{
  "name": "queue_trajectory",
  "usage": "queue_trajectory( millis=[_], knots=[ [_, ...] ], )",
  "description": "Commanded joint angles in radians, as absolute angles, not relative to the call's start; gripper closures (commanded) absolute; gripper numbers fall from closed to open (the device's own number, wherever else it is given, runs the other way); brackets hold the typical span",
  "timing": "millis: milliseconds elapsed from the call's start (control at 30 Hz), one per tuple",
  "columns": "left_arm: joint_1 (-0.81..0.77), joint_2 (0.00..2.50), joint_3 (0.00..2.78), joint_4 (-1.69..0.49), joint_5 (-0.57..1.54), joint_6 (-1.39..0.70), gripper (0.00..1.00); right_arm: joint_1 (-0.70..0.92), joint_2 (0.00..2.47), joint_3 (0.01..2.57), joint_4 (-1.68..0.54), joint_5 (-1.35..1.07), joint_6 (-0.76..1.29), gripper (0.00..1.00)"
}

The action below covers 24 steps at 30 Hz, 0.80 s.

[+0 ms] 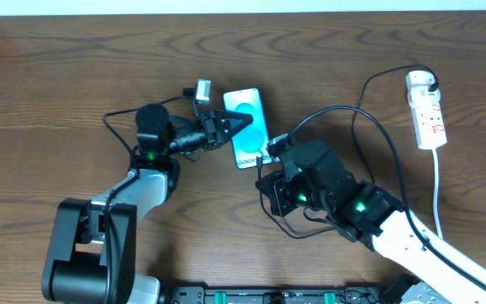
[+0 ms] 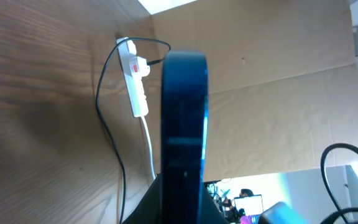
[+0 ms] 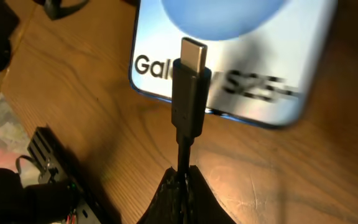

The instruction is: Plug charger to phone and switch on socket

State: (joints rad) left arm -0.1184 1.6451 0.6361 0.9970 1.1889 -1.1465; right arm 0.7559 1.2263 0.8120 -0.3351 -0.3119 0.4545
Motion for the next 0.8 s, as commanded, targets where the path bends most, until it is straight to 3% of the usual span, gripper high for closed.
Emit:
queue_trajectory(
  millis=[0, 367, 767],
  knots=[
    [-0.077, 1.636, 0.654, 1.012, 1.276, -1.138, 0.92, 0.763, 1.204, 0.812, -0.332, -0.279, 0.436, 0.99],
    [-0.073, 1.636, 0.654, 1.012, 1.237, -1.235, 0.93, 0.763, 1.211, 0.812, -0.325, -0.338, 0.43, 0.99],
    [-0.059, 1.636, 0.654, 1.012, 1.175, -1.16, 0.93, 0.763, 1.211, 0.812, -0.262, -0.392, 0.448, 0.99]
  ],
)
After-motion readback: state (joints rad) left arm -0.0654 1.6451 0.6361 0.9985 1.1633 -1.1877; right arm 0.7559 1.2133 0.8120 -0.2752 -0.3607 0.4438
